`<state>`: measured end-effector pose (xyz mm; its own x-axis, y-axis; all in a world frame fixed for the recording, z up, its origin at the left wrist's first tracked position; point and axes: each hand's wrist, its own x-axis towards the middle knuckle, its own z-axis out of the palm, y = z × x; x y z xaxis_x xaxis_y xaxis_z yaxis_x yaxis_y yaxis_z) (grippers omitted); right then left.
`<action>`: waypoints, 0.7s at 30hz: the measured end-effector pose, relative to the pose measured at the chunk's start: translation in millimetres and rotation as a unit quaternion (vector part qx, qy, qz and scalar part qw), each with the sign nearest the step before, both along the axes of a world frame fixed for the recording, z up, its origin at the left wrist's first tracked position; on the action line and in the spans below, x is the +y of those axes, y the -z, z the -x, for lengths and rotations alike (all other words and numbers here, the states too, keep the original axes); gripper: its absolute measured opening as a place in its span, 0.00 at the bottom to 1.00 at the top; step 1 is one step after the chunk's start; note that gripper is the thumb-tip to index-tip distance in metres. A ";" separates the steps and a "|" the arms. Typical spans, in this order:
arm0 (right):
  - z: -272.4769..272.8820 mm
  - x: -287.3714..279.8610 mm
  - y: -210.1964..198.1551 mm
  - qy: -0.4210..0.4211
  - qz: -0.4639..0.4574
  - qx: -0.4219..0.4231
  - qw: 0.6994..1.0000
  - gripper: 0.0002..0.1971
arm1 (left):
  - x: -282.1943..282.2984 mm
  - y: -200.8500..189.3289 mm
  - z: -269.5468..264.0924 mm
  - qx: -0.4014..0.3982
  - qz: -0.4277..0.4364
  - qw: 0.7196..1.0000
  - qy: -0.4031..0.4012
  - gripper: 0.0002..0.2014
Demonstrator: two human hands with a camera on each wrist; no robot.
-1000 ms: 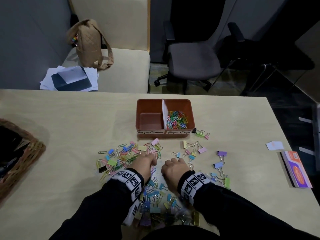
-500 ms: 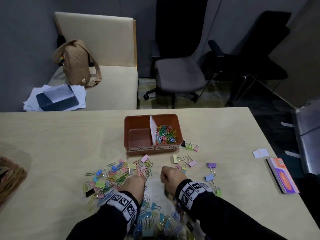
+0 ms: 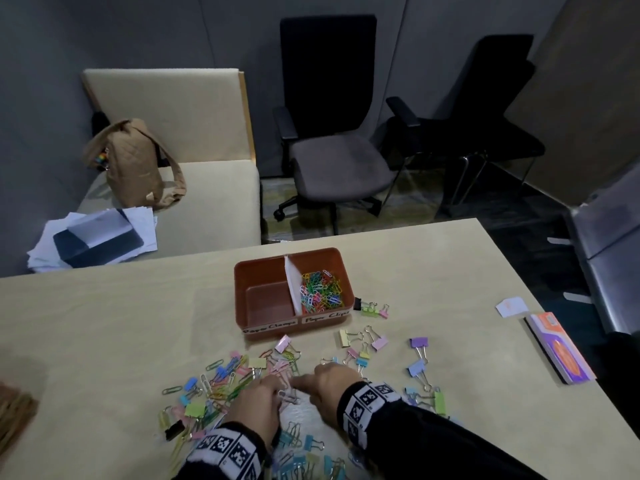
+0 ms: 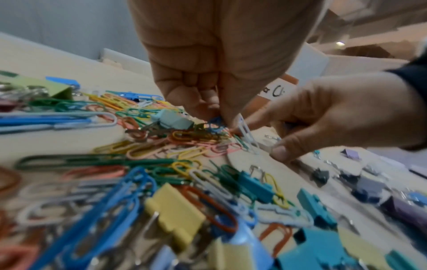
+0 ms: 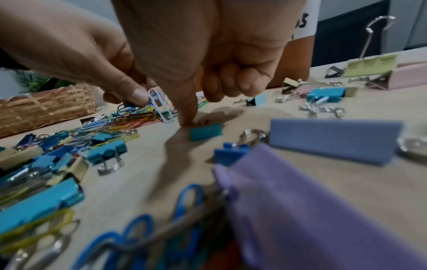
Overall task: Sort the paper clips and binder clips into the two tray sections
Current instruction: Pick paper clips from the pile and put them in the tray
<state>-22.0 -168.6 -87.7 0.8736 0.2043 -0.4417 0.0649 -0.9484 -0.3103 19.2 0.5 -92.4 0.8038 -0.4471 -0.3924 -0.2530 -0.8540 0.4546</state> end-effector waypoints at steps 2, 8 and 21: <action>3.8 -3.1 2.5 0.005 -0.006 -0.007 1.000 0.25 | 6.0 2.4 -1.4 0.031 0.043 0.998 -0.036 0.11; 9.2 -9.9 5.8 0.045 -0.046 -0.018 0.998 0.17 | 13.5 -10.2 -5.3 0.045 0.084 0.991 -0.096 0.12; 13.9 28.9 0.6 0.121 0.011 0.047 0.991 0.29 | 22.3 -15.7 -8.3 -0.036 -0.052 0.995 -0.081 0.09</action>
<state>-35.9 -139.7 -88.3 0.8506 -0.0166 -0.5255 -0.1936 -0.9392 -0.2837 27.5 22.8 -76.7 0.8895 -0.2698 -0.3689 -0.1371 -0.9275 0.3477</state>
